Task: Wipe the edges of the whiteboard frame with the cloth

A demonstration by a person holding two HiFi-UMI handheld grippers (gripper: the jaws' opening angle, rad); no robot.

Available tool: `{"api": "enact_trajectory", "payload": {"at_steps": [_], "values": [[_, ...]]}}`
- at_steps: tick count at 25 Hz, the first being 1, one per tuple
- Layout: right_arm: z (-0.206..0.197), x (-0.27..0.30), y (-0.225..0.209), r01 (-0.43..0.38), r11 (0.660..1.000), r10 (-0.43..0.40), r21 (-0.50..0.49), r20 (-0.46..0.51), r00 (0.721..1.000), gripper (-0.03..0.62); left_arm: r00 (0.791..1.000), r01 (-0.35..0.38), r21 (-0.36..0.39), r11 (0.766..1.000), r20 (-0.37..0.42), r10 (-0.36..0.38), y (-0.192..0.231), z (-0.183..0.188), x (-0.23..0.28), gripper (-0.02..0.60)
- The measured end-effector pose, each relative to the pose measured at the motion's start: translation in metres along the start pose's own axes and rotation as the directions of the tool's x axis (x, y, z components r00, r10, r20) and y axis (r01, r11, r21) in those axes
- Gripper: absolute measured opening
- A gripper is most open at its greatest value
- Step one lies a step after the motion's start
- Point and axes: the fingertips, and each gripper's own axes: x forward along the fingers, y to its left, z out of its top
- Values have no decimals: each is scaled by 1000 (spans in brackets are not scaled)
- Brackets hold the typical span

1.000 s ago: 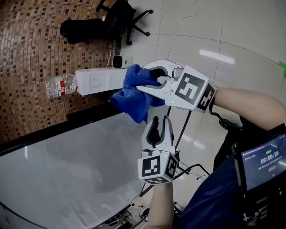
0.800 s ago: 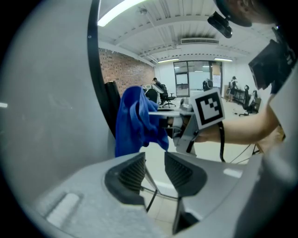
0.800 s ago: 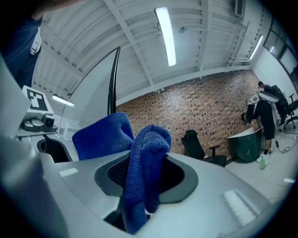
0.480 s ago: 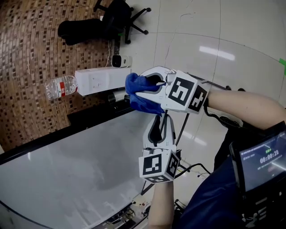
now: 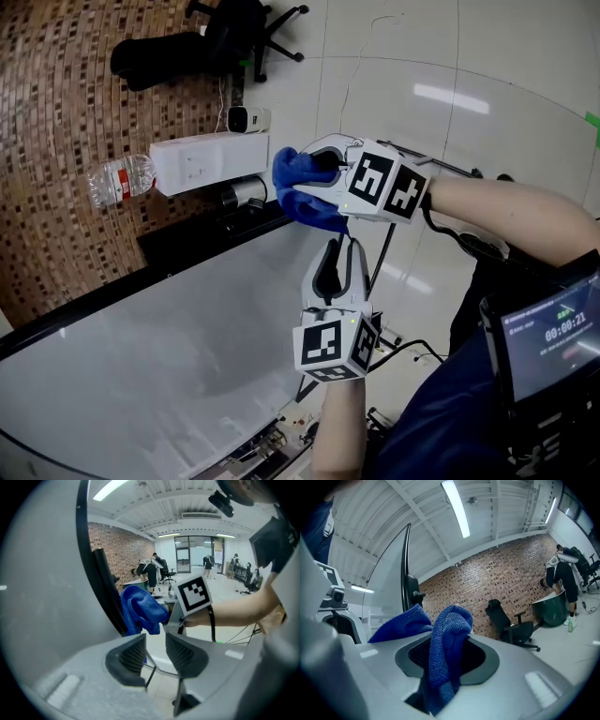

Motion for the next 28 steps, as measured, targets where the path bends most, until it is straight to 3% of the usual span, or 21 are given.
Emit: {"api": "enact_trajectory", "payload": {"at_steps": [9, 22, 25, 28], "values": [[-61, -3, -18, 45, 997, -54, -58, -150, 987, 137, 1000, 17, -17, 1000, -16, -18, -6, -4, 13, 128], [-87, -10, -41, 113, 991, -123, -71, -165, 979, 133, 997, 38, -41, 998, -60, -41, -6, -19, 30, 127], [-106, -17, -53, 148, 988, -154, -44, -216, 964, 133, 995, 61, -67, 996, -74, -66, -8, -27, 32, 127], [-141, -33, -76, 227, 974, -221, -23, -333, 916, 132, 993, 77, -76, 994, -78, -83, -10, -29, 35, 128]]}}
